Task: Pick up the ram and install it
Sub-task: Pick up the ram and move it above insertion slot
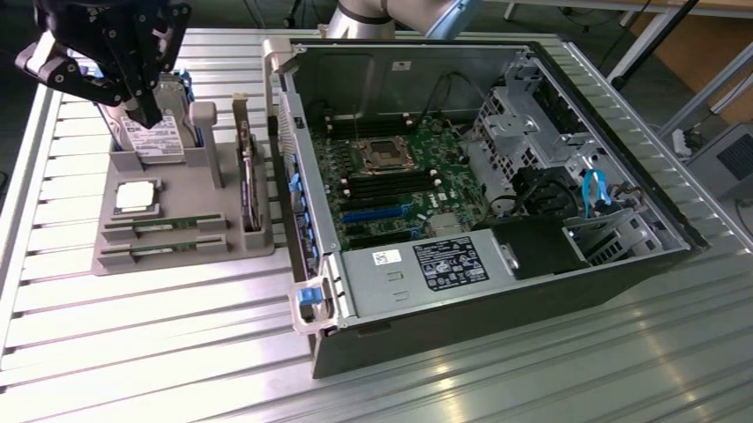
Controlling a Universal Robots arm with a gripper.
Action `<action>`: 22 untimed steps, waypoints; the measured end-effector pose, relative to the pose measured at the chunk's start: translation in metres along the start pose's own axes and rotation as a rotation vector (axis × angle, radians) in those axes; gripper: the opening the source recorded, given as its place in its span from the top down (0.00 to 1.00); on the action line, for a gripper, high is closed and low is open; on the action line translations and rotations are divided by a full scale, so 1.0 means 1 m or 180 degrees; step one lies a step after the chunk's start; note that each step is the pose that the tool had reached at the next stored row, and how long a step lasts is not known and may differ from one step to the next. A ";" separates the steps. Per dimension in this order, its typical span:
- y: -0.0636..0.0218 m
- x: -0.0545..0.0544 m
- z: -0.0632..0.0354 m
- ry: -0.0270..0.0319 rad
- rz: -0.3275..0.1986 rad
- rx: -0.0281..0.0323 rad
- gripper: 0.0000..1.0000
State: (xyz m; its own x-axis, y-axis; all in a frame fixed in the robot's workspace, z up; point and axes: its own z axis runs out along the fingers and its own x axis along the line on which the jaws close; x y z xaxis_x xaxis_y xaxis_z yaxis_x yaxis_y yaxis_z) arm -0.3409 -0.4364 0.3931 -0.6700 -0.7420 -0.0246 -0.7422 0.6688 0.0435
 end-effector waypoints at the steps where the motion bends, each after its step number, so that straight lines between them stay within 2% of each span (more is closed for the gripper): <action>1: 0.0000 0.000 0.0000 0.0002 -0.0053 -0.0001 0.90; 12: 0.0000 0.000 0.0000 0.0014 -0.0319 -0.0008 0.90; 13: 0.0000 0.000 0.0000 0.0018 -0.0403 -0.0010 0.90; 16: 0.0000 0.000 0.0000 0.0022 -0.0513 -0.0013 0.90; 22: 0.0000 0.000 0.0000 0.0028 -0.0642 -0.0016 0.90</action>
State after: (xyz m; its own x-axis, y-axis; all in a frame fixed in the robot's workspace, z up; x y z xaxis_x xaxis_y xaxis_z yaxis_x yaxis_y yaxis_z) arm -0.3409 -0.4364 0.3931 -0.5075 -0.8613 -0.0246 -0.8613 0.5062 0.0436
